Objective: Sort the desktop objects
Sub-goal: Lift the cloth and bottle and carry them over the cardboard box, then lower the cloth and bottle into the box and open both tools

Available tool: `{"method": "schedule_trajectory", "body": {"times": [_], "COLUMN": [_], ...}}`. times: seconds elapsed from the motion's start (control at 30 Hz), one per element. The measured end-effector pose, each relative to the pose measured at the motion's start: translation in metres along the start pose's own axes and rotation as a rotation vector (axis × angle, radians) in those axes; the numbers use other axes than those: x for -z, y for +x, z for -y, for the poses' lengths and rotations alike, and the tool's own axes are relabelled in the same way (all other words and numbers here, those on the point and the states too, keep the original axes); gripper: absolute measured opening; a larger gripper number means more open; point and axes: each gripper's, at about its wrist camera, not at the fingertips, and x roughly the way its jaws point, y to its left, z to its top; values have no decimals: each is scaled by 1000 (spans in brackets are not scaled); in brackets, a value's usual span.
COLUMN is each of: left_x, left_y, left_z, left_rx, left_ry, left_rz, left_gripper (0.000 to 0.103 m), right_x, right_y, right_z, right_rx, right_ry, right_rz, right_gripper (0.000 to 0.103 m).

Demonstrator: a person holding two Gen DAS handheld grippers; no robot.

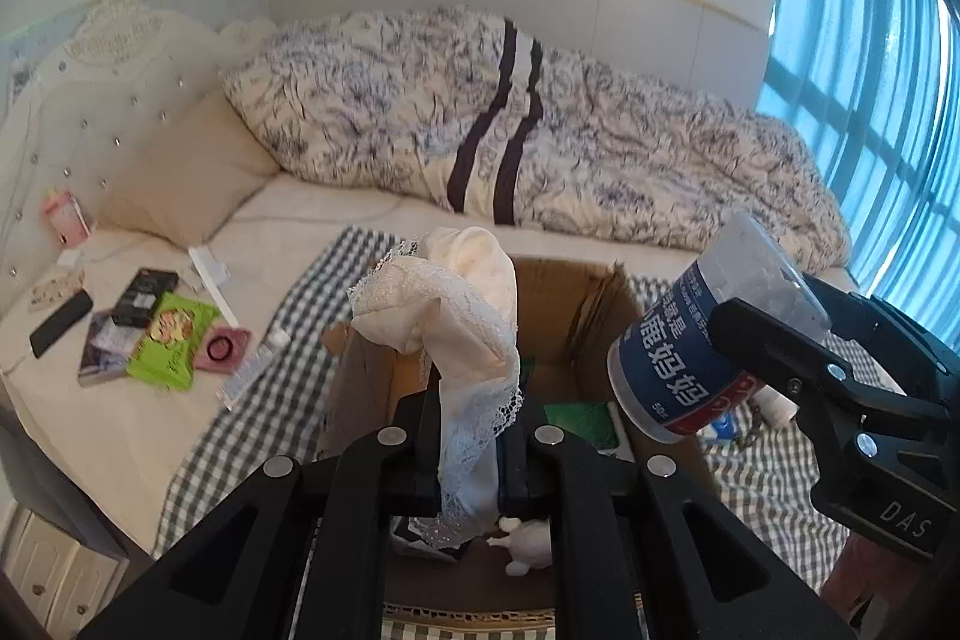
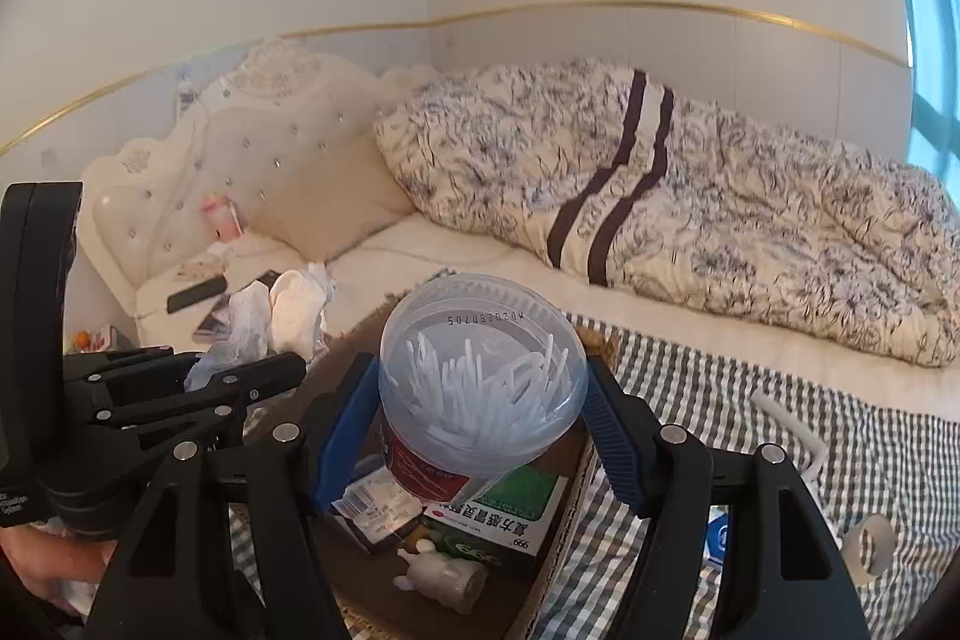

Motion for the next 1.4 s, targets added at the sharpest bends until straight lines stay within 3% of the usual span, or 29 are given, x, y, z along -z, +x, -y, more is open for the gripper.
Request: {"method": "schedule_trajectory", "body": {"times": [0.53,0.67,0.9,0.97,1.03,1.17,1.33,1.4], "left_x": [33,37,36,34,31,23,13,9], "left_y": [78,86,88,87,83,73,63,58], "left_z": [-11,-12,-14,-12,-11,-8,-4,-4], "left_rx": [44,48,51,51,46,29,7,5], "left_ry": [1,10,6,16,20,28,26,17], "left_rz": [-250,-277,-276,-270,-254,-212,-172,-154], "left_gripper": [11,11,13,21,39,50,79,84], "right_x": [27,32,33,29,24,16,9,7], "right_y": [62,74,76,69,60,45,28,21], "right_z": [-2,-6,-9,-9,-10,-11,-2,2], "right_rx": [55,55,57,45,54,95,107,109], "right_ry": [-65,-79,-88,-83,-84,-109,-77,-62], "right_rz": [-185,-233,-238,-201,-167,-107,-56,-38], "right_gripper": [67,67,67,68,72,74,74,75]}}
